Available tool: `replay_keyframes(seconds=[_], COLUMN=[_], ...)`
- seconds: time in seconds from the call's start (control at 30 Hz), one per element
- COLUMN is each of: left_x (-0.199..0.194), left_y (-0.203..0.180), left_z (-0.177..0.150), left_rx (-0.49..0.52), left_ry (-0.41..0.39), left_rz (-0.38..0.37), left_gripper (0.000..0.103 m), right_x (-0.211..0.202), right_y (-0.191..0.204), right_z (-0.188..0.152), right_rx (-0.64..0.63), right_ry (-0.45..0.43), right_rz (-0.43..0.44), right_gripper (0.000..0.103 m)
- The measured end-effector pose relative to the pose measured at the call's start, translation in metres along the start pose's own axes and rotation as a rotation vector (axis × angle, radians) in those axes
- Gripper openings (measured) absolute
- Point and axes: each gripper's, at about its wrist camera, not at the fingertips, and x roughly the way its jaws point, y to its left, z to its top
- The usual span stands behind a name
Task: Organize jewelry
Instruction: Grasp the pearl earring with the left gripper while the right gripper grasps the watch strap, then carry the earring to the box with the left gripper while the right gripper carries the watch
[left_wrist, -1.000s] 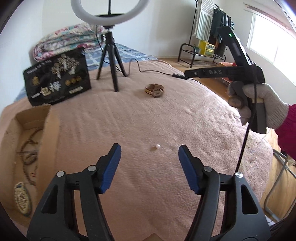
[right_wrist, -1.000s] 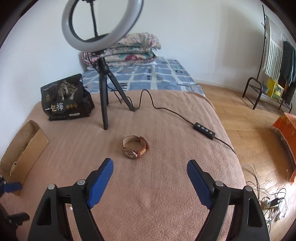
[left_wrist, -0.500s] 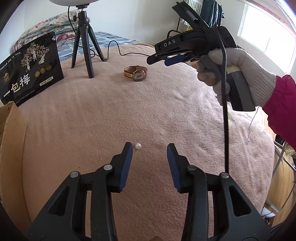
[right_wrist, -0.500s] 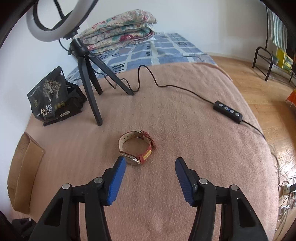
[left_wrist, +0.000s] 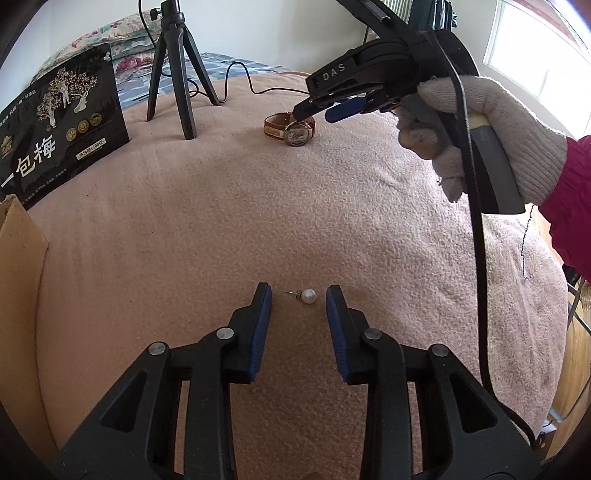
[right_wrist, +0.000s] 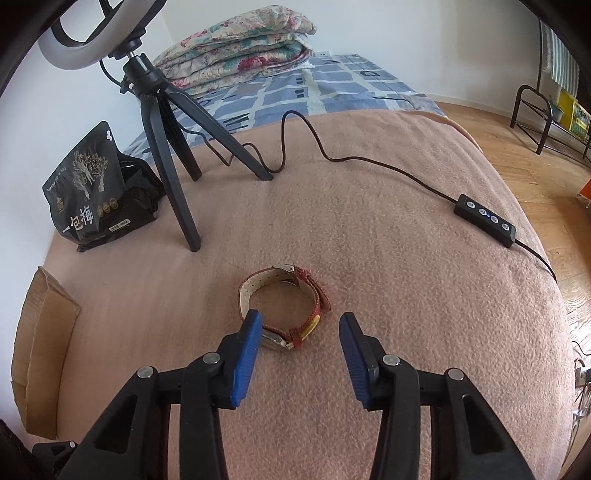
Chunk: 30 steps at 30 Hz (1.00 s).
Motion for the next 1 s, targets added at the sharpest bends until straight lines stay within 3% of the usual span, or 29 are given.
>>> replay_keyframes(seconds=[0.2,0.3,0.47,0.67,0.8,1.0], left_x=[0.001,0.002,0.004,0.004,0.004,0.004], left_y=[0.0,0.002,0.002,0.003,0.002,0.0], left_z=[0.001,0.002,0.002,0.001,0.0,-0.001], left_rx=[0.003,0.0,0.003,-0.002,0.003,0.008], left_ry=[0.004,0.009,0.008,0.008,0.005,0.002], left_rz=[-0.005,-0.002,-0.005,-0.008,-0.006,-0.006], left_gripper=[0.03,0.022,0.019,0.017,0.017,0.017], right_x=[0.01,0.012,0.014,0.02,0.025,0.025], right_y=[-0.004,-0.007,-0.007,-0.02,-0.023,-0.021], right_z=[0.004,0.004,0.004,0.006,0.006,0.006], right_rx=[0.02,0.032,0.034,0.13,0.156,0.155], right_ry=[0.019,0.023,0.031,0.056,0.072,0.07], right_rz=[-0.012,0.0,0.012,0.081,0.083,0.077], right_gripper=[0.044,0.043,0.039,0.031,0.029,0.01])
